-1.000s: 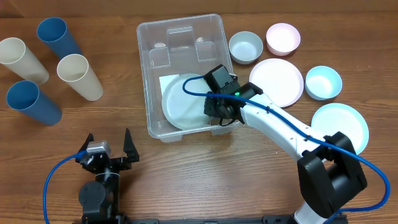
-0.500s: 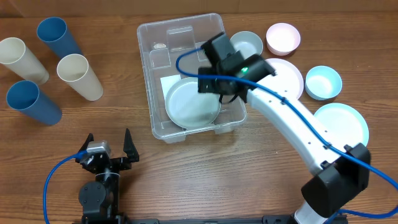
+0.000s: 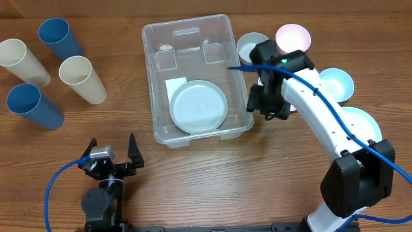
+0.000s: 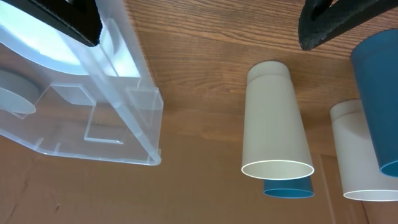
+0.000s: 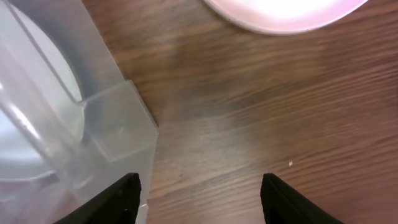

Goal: Pack container
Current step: 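Release the plate, move the right gripper to the pink plate rim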

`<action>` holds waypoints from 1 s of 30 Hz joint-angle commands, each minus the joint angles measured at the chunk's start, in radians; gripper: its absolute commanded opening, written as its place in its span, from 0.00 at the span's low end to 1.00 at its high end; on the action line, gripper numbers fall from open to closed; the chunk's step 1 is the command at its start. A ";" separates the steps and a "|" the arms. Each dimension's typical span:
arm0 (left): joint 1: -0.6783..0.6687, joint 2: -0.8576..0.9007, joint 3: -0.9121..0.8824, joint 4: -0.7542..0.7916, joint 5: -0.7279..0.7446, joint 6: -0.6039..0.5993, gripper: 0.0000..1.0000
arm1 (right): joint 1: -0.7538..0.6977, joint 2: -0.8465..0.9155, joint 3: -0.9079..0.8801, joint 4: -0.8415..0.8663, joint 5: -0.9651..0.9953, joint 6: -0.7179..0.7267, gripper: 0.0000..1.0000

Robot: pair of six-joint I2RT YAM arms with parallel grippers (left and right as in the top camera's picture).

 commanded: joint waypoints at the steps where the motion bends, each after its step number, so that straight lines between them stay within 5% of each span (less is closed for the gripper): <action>1: 0.004 -0.008 -0.003 0.001 0.014 0.018 1.00 | 0.042 -0.006 -0.012 0.014 -0.028 0.038 0.64; 14: 0.004 -0.008 -0.003 0.001 0.014 0.018 1.00 | 0.032 -0.006 -0.012 0.081 -0.020 0.064 0.62; 21: 0.004 -0.008 -0.003 0.001 0.014 0.018 1.00 | -0.260 0.011 -0.012 0.205 -0.012 0.063 0.81; 24: 0.004 -0.008 -0.003 0.001 0.014 0.018 1.00 | -0.354 0.081 -0.012 0.236 -0.049 0.098 0.80; 30: 0.004 -0.008 -0.003 0.001 0.014 0.018 1.00 | -0.387 0.272 -0.012 0.284 -0.049 0.199 0.64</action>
